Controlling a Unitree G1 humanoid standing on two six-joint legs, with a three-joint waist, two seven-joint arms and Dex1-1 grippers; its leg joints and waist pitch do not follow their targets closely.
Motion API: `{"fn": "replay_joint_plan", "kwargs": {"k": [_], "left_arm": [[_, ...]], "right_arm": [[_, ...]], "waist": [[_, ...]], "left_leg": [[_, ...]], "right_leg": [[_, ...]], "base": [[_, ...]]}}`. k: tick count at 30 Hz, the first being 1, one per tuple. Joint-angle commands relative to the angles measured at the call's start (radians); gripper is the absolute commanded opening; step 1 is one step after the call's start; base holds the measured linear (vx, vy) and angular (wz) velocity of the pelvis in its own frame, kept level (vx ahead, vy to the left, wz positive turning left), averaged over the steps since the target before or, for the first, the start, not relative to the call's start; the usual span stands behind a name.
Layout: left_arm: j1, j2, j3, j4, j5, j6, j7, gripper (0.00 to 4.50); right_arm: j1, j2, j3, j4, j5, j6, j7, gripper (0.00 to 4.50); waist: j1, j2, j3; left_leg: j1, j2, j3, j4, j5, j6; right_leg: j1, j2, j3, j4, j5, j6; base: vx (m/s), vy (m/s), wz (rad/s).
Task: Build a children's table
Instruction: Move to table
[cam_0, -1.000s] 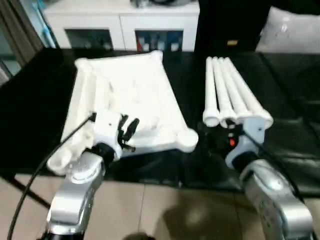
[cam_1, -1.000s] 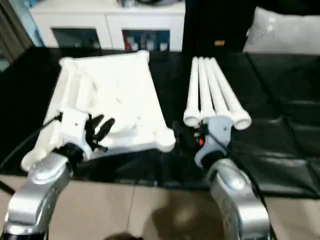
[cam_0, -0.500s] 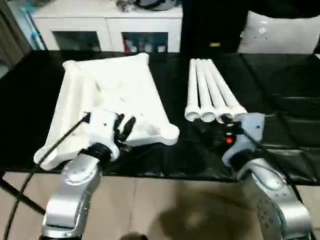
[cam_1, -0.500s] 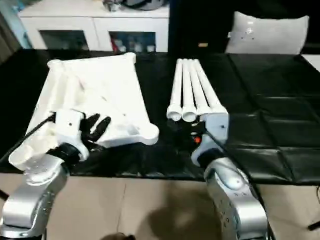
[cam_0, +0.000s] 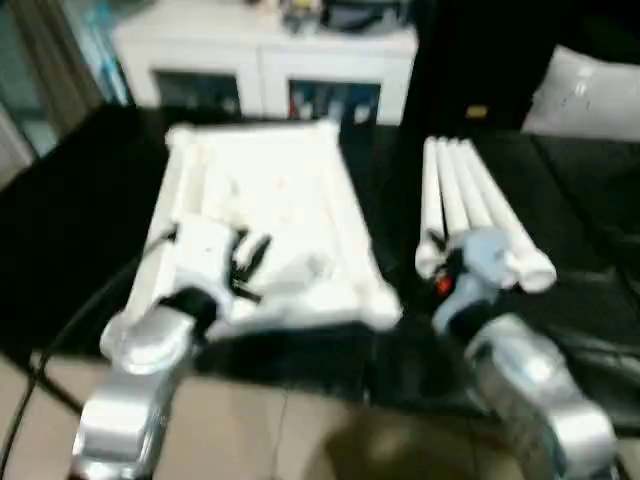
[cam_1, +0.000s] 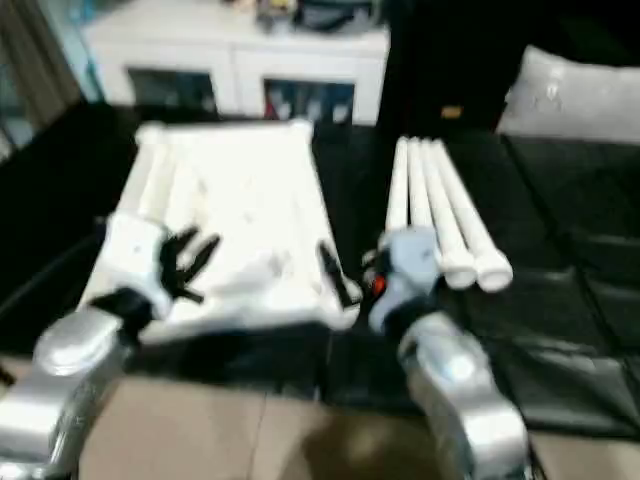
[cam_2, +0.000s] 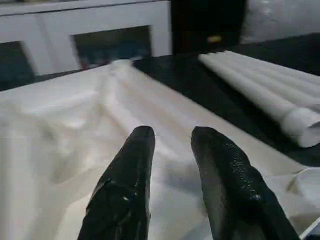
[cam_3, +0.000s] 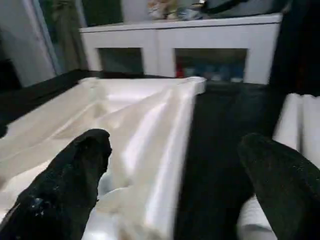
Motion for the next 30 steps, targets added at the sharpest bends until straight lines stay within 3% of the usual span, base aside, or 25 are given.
{"fn": "replay_joint_plan", "kwargs": {"k": [1,2,3,4,5,6,8,9,10,11,12,13,14,15,16,17,18,20,21,22,23,24,26,28,30], "left_arm": [[-0.002,0.007,-0.026,-0.019,-0.009,0.009,-0.021,1.53],[-0.002,0.008,-0.03,-0.019,-0.01,0.008,-0.025,1.53],[-0.001,0.008,-0.033,-0.02,-0.013,0.009,-0.029,1.53],[-0.001,0.007,-0.041,-0.019,-0.014,0.014,-0.034,1.53],[-0.001,0.005,-0.048,-0.018,-0.013,0.012,-0.038,1.53],[-0.001,0.004,-0.052,-0.017,-0.013,0.01,-0.04,1.53],[-0.001,0.002,-0.063,-0.017,-0.011,0.011,-0.04,1.53],[-0.002,0.002,-0.066,-0.016,-0.008,0.011,-0.037,1.53],[0.0,-0.002,-0.067,-0.015,-0.006,0.011,-0.029,1.53],[0.0,-0.005,-0.066,-0.014,-0.006,0.011,-0.026,1.53],[0.0,-0.009,-0.062,-0.014,-0.014,0.016,-0.025,1.53],[-0.003,-0.003,-0.065,-0.015,-0.032,0.027,-0.046,1.53],[-0.004,0.003,-0.068,-0.016,-0.04,0.034,-0.059,1.53],[-0.004,0.005,-0.069,-0.017,-0.042,0.035,-0.061,1.53],[-0.004,0.015,-0.073,-0.024,-0.055,0.043,-0.081,1.53],[-0.004,0.025,-0.077,-0.032,-0.064,0.048,-0.099,1.53],[-0.004,0.031,-0.079,-0.04,-0.079,0.06,-0.117,1.53],[-0.006,0.044,-0.077,-0.055,-0.116,0.098,-0.15,1.73],[-0.007,0.046,-0.077,-0.057,-0.121,0.103,-0.154,1.73],[-0.012,0.063,-0.082,-0.067,-0.134,0.122,-0.178,1.73],[-0.017,0.078,-0.089,-0.075,-0.142,0.132,-0.198,1.73],[-0.021,0.095,-0.097,-0.085,-0.152,0.142,-0.22,1.73],[-0.028,0.124,-0.112,-0.106,-0.178,0.169,-0.265,1.73],[-0.034,0.15,-0.125,-0.125,-0.203,0.198,-0.302,1.73],[-0.042,0.184,-0.14,-0.141,-0.221,0.225,-0.336,1.73]], "right_arm": [[-0.019,0.001,-0.019,-0.025,-0.001,0.068,-0.024,4.5],[-0.022,0.002,-0.021,-0.024,0.0,0.076,-0.027,4.5],[-0.026,0.004,-0.025,-0.022,0.002,0.08,-0.03,4.5],[-0.037,0.006,-0.032,-0.014,0.004,0.087,-0.039,4.5],[-0.043,0.003,-0.034,-0.013,0.002,0.098,-0.043,4.5],[-0.047,0.0,-0.035,-0.013,0.0,0.106,-0.047,4.5],[-0.055,-0.003,-0.043,-0.015,0.001,0.126,-0.056,4.5],[-0.059,-0.006,-0.045,-0.015,-0.002,0.135,-0.061,4.5],[-0.063,-0.012,-0.046,-0.015,-0.017,0.16,-0.075,4.5],[-0.067,-0.016,-0.045,-0.012,-0.025,0.172,-0.081,4.5],[-0.072,-0.02,-0.043,-0.011,-0.03,0.188,-0.083,4.5],[-0.092,-0.022,-0.047,-0.001,-0.037,0.246,-0.1,4.5],[-0.105,-0.024,-0.049,0.007,-0.042,0.271,-0.109,4.5],[-0.108,-0.024,-0.05,0.008,-0.043,0.276,-0.111,4.5],[-0.127,-0.027,-0.055,0.018,-0.051,0.305,-0.123,4.5],[-0.143,-0.028,-0.061,0.025,-0.051,0.333,-0.131,4.5],[-0.158,-0.026,-0.07,0.03,-0.045,0.362,-0.137,4.5],[-0.187,-0.018,-0.09,0.046,-0.03,0.412,-0.146,4.5],[-0.191,-0.017,-0.094,0.049,-0.027,0.419,-0.147,4.5],[-0.216,-0.013,-0.109,0.069,-0.016,0.454,-0.152,4.5],[-0.239,-0.01,-0.121,0.088,-0.011,0.483,-0.156,4.5],[-0.265,-0.006,-0.134,0.114,-0.008,0.513,-0.162,4.5],[-0.315,-0.007,-0.152,0.173,-0.019,0.568,-0.173,4.5],[-0.353,-0.013,-0.162,0.229,-0.032,0.595,-0.184,4.5],[-0.393,-0.022,-0.17,0.284,-0.046,0.627,-0.19,4.5]], "waist": [[0.026,-0.052,-0.051],[0.036,-0.04,-0.062],[0.04,-0.047,-0.061],[0.049,-0.047,-0.064],[0.055,-0.042,-0.063],[0.065,-0.029,-0.062],[0.072,-0.003,-0.057],[0.058,0.081,-0.062],[0.011,0.064,-0.018],[0.001,0.064,-0.083],[-0.002,0.066,-0.101],[0.01,0.047,-0.098],[0.016,0.033,-0.103],[0.025,-0.017,-0.108],[0.043,-0.027,-0.108],[0.053,-0.036,-0.116],[0.062,-0.031,-0.118],[0.059,-0.01,-0.108],[0.059,0.011,-0.09],[0.059,0.016,-0.083],[0.057,0.017,-0.077],[0.05,0.012,-0.06],[0.055,0.007,-0.047],[0.057,0.01,-0.042],[0.059,0.009,-0.05]], "left_leg": [[-0.041,0.081,-0.024,0.051,-0.274,0.06],[-0.078,0.08,-0.03,0.105,-0.147,0.059],[-0.14,0.071,-0.036,0.125,-0.021,0.037],[-0.151,0.065,-0.035,0.124,0.021,0.029],[-0.164,0.071,-0.027,0.118,0.098,0.018],[-0.17,0.086,-0.021,0.087,0.178,0.013],[-0.167,0.114,-0.015,0.023,0.229,0.028],[-0.061,0.216,-0.065,-0.086,0.065,0.033],[-0.061,0.273,-0.126,-0.134,-0.15,0.067],[0.031,0.317,-0.18,-0.114,-0.147,0.173],[0.051,0.309,-0.184,-0.059,0.271,0.33],[0.028,0.298,-0.169,-0.017,0.831,0.369],[0.014,0.278,-0.157,-0.005,1.022,0.33],[-0.067,0.169,-0.102,0.032,0.96,0.195],[-0.116,0.119,-0.06,0.038,0.808,0.141],[-0.153,0.102,-0.027,0.001,0.474,0.041],[-0.144,0.109,-0.022,-0.011,0.373,-0.002],[-0.118,0.136,-0.027,-0.035,0.223,-0.077],[-0.096,0.172,-0.04,-0.056,0.088,-0.148],[-0.088,0.18,-0.04,-0.061,0.023,-0.162],[-0.081,0.185,-0.041,-0.069,-0.044,-0.176],[-0.082,0.186,-0.036,-0.088,-0.174,-0.196],[-0.06,0.191,-0.022,-0.093,-0.337,-0.2],[-0.058,0.19,-0.017,-0.097,-0.38,-0.211],[-0.067,0.193,-0.016,-0.103,-0.35,-0.219]], "right_leg": [[0.092,-0.209,0.188,-0.169,-0.525,-0.042],[0.12,-0.24,0.22,-0.173,-0.6,-0.088],[0.153,-0.181,0.188,-0.137,-0.537,-0.085],[0.156,-0.155,0.174,-0.127,-0.444,-0.091],[0.155,-0.133,0.141,-0.125,-0.274,-0.149],[0.144,-0.112,0.108,-0.131,-0.18,-0.207],[0.129,-0.08,0.065,-0.139,-0.2,-0.228],[0.072,-0.006,-0.004,-0.092,-0.255,-0.127],[0.036,0.012,-0.012,-0.021,-0.288,-0.099],[-0.018,-0.001,0.012,0.07,-0.173,-0.079],[-0.065,-0.023,0.023,0.088,-0.047,-0.014],[-0.081,-0.054,0.059,0.068,0.12,0.057],[-0.072,-0.07,0.08,0.038,0.216,0.088],[-0.034,-0.103,0.114,-0.018,0.484,0.096],[0.0,-0.094,0.111,0.004,0.688,0.079],[0.051,-0.088,0.098,0.02,1.015,0.089],[0.051,-0.084,0.09,0.016,1.061,0.083],[0.045,-0.07,0.067,0.002,0.89,0.048],[0.032,-0.059,0.056,-0.02,0.517,-0.018],[0.024,-0.059,0.057,-0.03,0.382,-0.044],[0.021,-0.06,0.059,-0.036,0.253,-0.076],[0.021,-0.06,0.064,-0.048,0.017,-0.123],[-0.003,-0.075,0.08,-0.077,-0.327,-0.139],[-0.01,-0.081,0.081,-0.089,-0.446,-0.121],[-0.005,-0.079,0.08,-0.084,-0.399,-0.1]], "base": [[0.183,-0.107,0.01],[0.214,-0.117,0.02],[0.22,-0.088,-0.06],[0.22,-0.088,-0.06],[0.205,-0.063,-0.1],[0.189,-0.014,-0.03],[0.201,0.01,-0.03],[0.186,0.11,-0.08],[0.186,0.11,-0.08],[0.19,0.114,0.01],[0.21,0.061,0.11],[0.21,0.061,0.11],[0.082,0.053,0.0],[0.0,0.0,0.0],[0.0,0.0,0.0],[0.0,0.0,0.0],[0.0,0.0,0.0],[0.0,0.0,0.0],[0.0,0.0,0.0],[0.0,0.0,0.0],[-0.052,-0.014,0.07],[-0.088,0.001,0.04],[-0.092,0.006,0.05],[-0.102,0.01,0.05],[-0.044,0.006,-0.02]]}}
